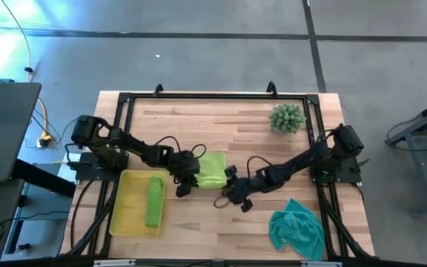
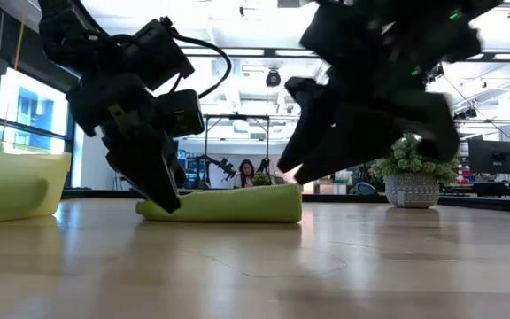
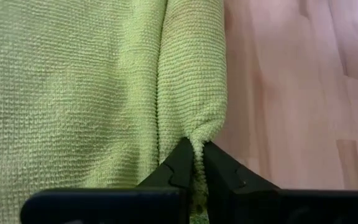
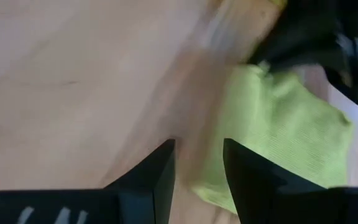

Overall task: Roll microfiber towels into tight, uniform cylinder then place into a basket
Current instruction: Roll the light green microfiber towel

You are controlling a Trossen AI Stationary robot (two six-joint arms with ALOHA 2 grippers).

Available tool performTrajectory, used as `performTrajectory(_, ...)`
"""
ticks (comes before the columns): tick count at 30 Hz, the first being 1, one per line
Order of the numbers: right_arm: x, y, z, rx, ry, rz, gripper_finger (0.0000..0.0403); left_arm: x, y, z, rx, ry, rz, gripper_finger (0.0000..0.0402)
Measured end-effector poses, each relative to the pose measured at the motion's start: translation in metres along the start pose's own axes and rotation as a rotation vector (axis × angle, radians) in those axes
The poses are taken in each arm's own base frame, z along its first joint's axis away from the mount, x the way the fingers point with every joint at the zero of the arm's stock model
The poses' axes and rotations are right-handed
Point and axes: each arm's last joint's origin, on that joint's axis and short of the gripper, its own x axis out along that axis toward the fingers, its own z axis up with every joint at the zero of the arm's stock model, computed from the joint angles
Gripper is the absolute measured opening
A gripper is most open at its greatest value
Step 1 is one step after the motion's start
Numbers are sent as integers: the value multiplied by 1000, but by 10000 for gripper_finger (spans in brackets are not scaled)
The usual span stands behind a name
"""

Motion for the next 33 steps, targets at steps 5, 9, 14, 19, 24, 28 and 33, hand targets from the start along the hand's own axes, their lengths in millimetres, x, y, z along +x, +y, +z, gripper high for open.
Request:
performTrajectory(5,-3,8,4,-22,22,-81,128,0,1,0,-21,0,-11,10)
performTrajectory(9,-2,4,2,-13,34,-112,128,0,0,0,-22,1,-14,10)
performTrajectory(14,1,0,0,86,19,-80,128,0,0,0,-21,0,-15,10)
performTrajectory(19,11,4,-4,81,22,-77,128,0,0,1,-19,-5,-17,12)
performTrajectory(24,25,9,-15,41,89,-111,128,0,0,1,-20,-6,-16,13)
performTrajectory(28,28,7,-18,40,119,-174,128,0,0,1,-19,-6,-17,14)
performTrajectory(33,28,6,-17,36,108,-183,128,0,0,1,-19,-6,-17,14)
